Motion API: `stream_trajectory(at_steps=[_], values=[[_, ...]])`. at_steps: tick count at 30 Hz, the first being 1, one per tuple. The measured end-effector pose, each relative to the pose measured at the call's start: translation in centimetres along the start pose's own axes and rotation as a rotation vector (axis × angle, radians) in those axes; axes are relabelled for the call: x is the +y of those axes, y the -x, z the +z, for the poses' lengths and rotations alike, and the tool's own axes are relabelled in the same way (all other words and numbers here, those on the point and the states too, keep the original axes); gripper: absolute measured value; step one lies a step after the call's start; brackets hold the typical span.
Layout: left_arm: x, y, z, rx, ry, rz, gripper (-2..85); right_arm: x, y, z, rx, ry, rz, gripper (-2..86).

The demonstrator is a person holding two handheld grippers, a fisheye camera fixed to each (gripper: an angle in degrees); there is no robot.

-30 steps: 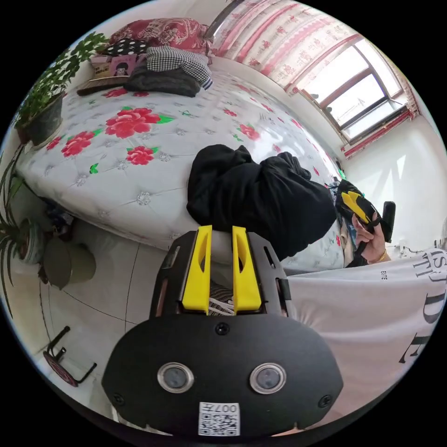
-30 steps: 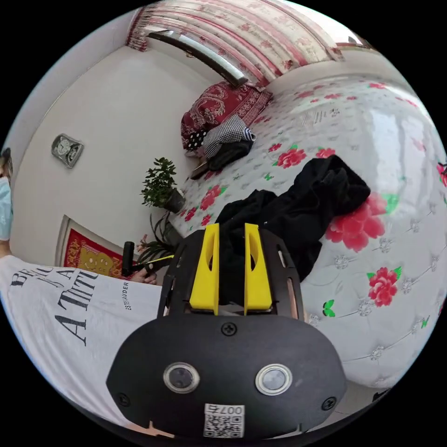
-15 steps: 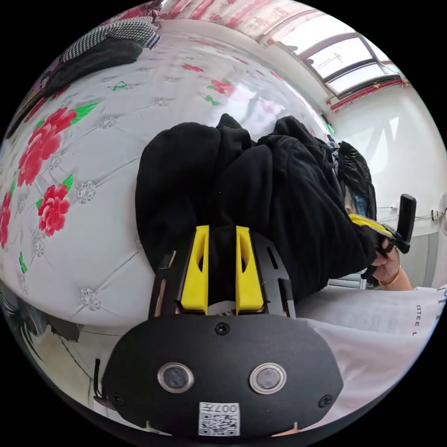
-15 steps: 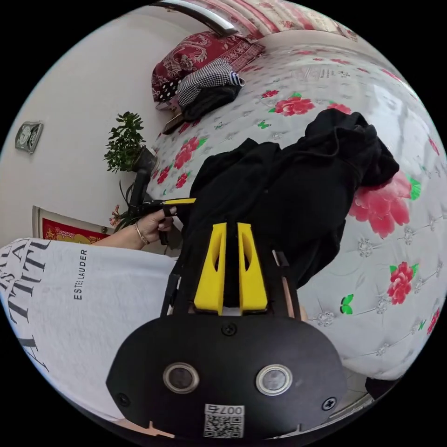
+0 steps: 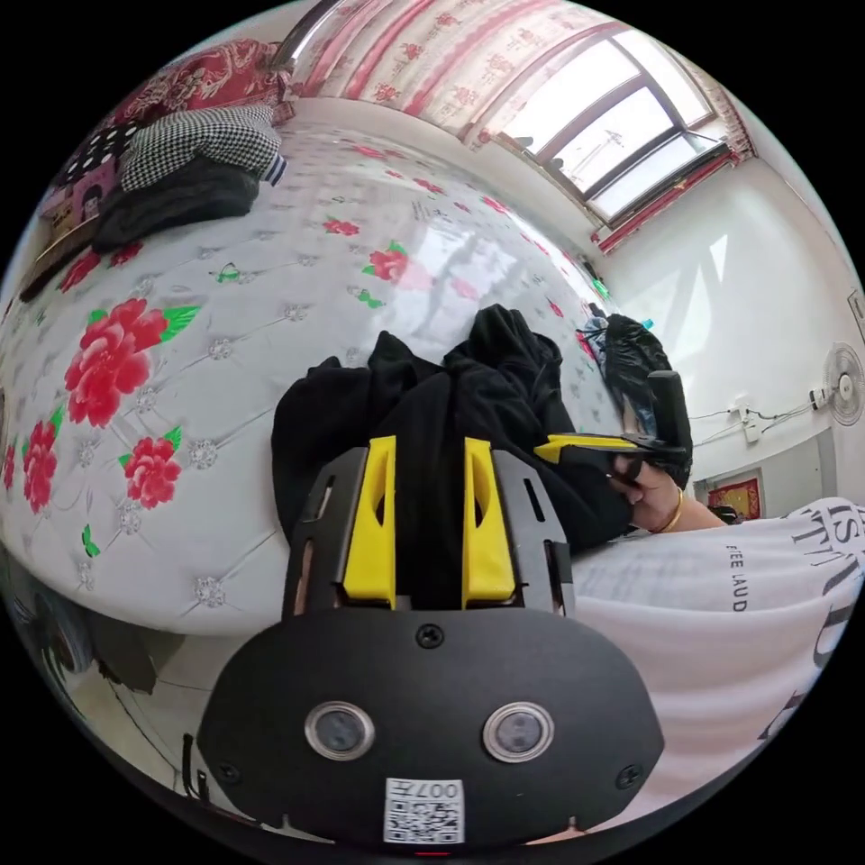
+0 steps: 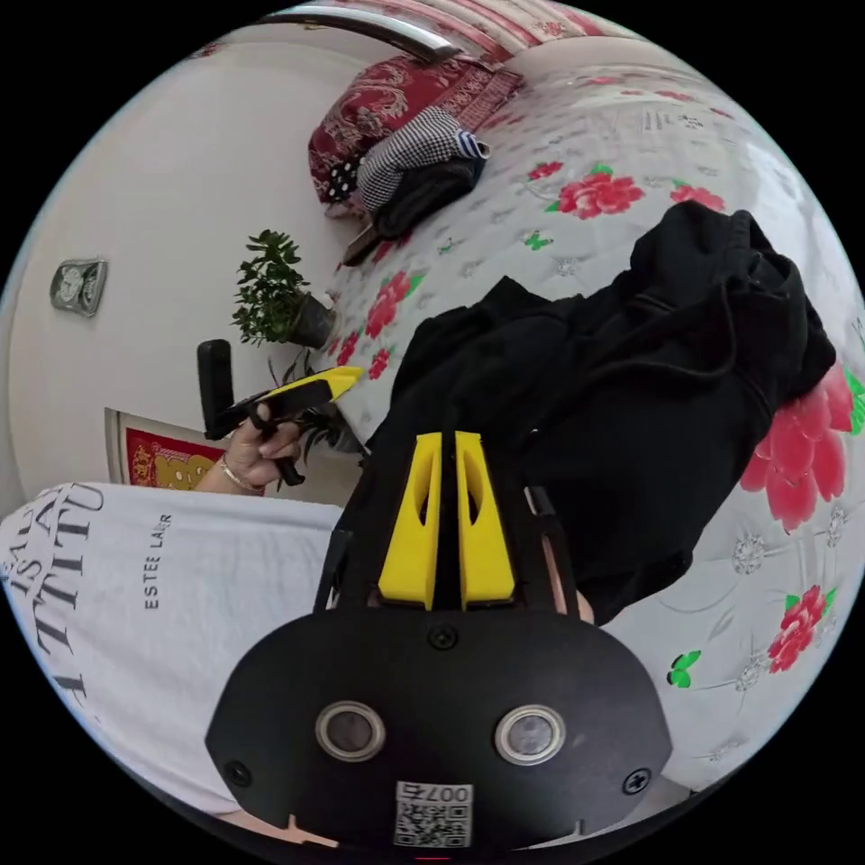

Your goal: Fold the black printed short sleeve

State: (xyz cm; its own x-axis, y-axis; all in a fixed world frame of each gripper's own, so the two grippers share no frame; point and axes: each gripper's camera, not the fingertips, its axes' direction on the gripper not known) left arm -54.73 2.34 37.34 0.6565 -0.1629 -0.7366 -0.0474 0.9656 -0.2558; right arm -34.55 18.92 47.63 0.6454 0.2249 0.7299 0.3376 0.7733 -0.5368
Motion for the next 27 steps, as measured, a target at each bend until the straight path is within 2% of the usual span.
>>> stream_trajectory(at_steps=[4, 6, 9, 10, 11, 12, 13, 15, 17, 20, 22, 24, 27], values=[[-5.3, -1.6, 2.4, 0.175, 0.114, 0.071, 17.4, -0.6, 2.0, -3.2, -0.244, -0.062, -0.099, 0.5], [-7.3, -2.8, 4.1, 0.264, 0.183, 0.11, 20.2, -0.9, 3.1, -3.1, -0.293, -0.043, -0.138, 0.4], [-8.6, -4.8, 7.0, 0.396, 0.316, 0.159, 20.8, -1.3, 4.9, -2.2, -0.253, 0.052, -0.198, 0.6], [-8.4, -5.8, 8.0, 0.397, 0.373, 0.195, 20.1, -1.4, 5.3, -2.4, -0.242, 0.065, -0.218, 0.8], [-7.8, -6.8, 9.2, 0.302, 0.445, 0.23, 18.7, -1.4, 5.6, -2.6, -0.236, 0.067, -0.23, 1.0], [-7.3, -7.2, 9.7, 0.234, 0.48, 0.251, 14.9, -1.3, 6.0, -3.2, -0.222, 0.065, -0.257, 1.4], [-6.4, -7.7, 10.2, 0.113, 0.497, 0.28, 7.4, -1.2, 6.4, -3.8, -0.181, 0.062, -0.262, 2.2], [-5.6, -7.8, 9.0, 0.091, 0.43, 0.283, 4.8, -0.8, 6.5, -4.8, -0.13, 0.077, -0.269, 3.5], [-5.0, -7.1, 4.3, 0.172, 0.261, 0.229, 3.7, 0.1, 5.6, -7.3, -0.134, 0.015, -0.248, 5.1], [-3.5, -5.6, -4.0, 0.313, 0.031, 0.163, 2.5, 3.4, 1.4, -13.5, -0.059, -0.209, -0.095, 8.1], [-1.8, -5.6, -8.4, 0.365, -0.083, 0.184, 2.1, 6.9, -3.4, -17.6, 0.072, -0.375, 0.103, 10.6], [0.1, -5.7, -11.9, 0.403, -0.173, 0.217, 1.9, 8.2, -6.4, -19.1, 0.147, -0.39, 0.197, 11.9], [3.3, -6.0, -15.6, 0.357, -0.257, 0.231, 1.8, 7.4, -9.5, -18.7, 0.13, -0.309, 0.241, 13.1]])
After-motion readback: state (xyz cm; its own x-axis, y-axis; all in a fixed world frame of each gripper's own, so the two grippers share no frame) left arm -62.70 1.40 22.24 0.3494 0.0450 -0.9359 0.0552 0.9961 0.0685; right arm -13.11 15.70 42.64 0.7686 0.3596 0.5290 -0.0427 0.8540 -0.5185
